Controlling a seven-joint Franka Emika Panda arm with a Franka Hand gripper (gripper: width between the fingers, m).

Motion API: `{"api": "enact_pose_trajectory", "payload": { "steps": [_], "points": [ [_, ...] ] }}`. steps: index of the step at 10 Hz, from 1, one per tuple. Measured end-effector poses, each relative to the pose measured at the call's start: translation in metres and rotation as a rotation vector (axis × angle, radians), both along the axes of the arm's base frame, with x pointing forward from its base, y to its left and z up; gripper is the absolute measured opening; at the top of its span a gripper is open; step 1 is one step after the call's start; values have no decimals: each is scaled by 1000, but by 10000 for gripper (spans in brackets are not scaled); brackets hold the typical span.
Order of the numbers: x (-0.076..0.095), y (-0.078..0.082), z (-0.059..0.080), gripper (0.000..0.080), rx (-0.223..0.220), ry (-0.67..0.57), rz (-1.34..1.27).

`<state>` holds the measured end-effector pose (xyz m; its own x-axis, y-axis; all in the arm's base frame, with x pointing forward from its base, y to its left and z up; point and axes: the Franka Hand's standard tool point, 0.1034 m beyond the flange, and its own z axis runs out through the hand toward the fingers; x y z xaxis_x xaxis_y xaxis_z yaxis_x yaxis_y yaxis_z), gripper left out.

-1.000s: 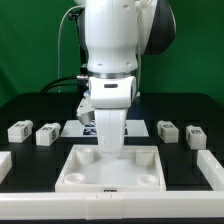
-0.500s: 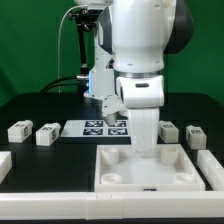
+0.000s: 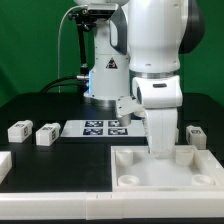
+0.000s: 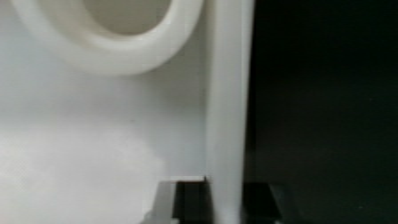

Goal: Assemble one leg

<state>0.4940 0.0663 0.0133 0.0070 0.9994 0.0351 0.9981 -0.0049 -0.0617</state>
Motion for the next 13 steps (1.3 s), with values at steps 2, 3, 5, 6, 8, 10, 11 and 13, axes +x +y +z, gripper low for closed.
{"api": "enact_pose_trajectory", "payload": {
  "steps": [2, 3, 5, 6, 8, 10, 11, 13],
  "points": [
    [0, 0, 0, 63, -6, 22, -14],
    [0, 0, 0, 63, -7, 22, -17],
    [-1, 0, 0, 64, -7, 23, -18],
    [0, 0, 0, 283, -7, 22, -21],
    [0, 0, 0, 418, -7, 22, -26],
    [0, -1, 0, 579, -7, 22, -28],
    [0, 0, 0, 636, -7, 22, -28],
    [0, 0, 0, 647, -7, 22, -31]
  ]
}}
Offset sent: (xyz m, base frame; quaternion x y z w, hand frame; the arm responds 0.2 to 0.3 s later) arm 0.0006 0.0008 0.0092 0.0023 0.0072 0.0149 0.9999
